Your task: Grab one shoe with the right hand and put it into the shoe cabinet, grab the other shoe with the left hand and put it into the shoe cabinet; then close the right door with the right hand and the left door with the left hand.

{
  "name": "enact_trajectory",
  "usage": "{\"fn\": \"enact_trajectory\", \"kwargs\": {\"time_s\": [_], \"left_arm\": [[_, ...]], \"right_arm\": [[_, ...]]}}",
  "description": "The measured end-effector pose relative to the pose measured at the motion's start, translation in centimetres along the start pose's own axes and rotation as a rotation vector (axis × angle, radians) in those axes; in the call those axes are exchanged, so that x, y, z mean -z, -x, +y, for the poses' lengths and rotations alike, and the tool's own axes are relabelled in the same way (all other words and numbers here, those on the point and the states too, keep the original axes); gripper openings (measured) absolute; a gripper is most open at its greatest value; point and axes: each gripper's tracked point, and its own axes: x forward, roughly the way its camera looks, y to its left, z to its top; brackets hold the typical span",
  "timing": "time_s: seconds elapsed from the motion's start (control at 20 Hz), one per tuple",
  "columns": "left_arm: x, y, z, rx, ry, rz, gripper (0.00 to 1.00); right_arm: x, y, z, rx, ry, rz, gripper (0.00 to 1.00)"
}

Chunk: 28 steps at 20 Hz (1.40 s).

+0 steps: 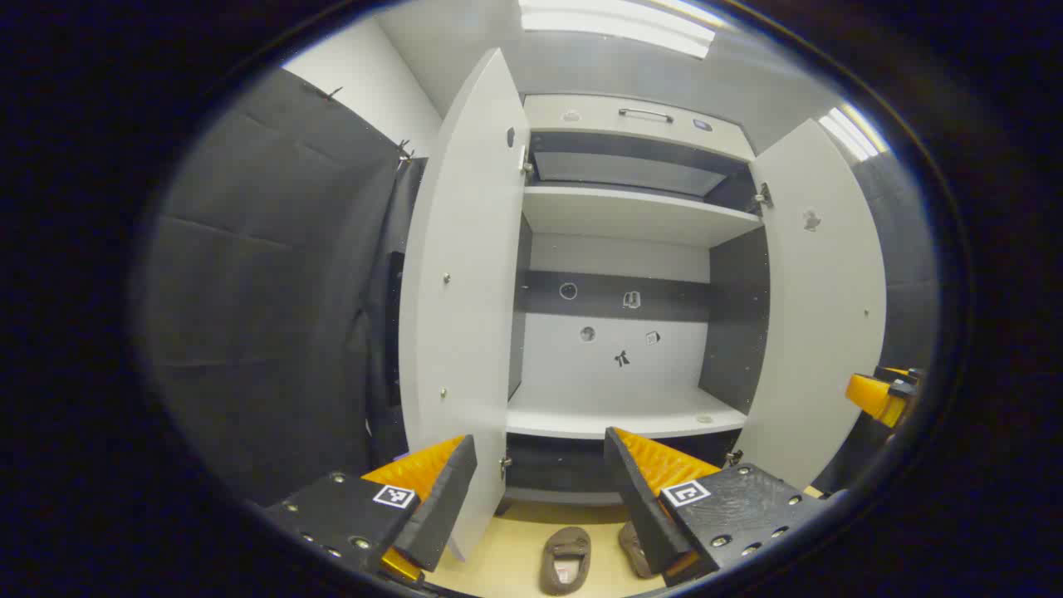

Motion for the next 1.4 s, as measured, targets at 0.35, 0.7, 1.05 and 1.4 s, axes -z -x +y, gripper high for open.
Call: {"fn": "enact_trajectory", "kwargs": {"time_s": [0.35, 0.7, 1.05, 1.4], "left_arm": [[2.5, -1.0, -0.1, 0.065, -0.117, 0.038, 0.91], [2.8, -2.3, -0.3, 0.128, -0.027, 0.012, 0.91], [3.3, -2.6, -1.0, 0.143, -0.004, -0.002, 0.91], [3.4, -3.0, -0.7, 0.175, -0.006, 0.000, 0.91]], "right_arm": [[1.2, -0.8, 2.4, 0.010, 0.030, 0.035, 0.92], [2.1, -1.1, 4.3, -0.017, 0.039, 0.066, 0.95], [2.1, -2.1, 4.9, -0.029, 0.021, 0.097, 0.97], [3.2, -3.0, 6.7, -0.061, 0.047, 0.140, 0.97]]}}
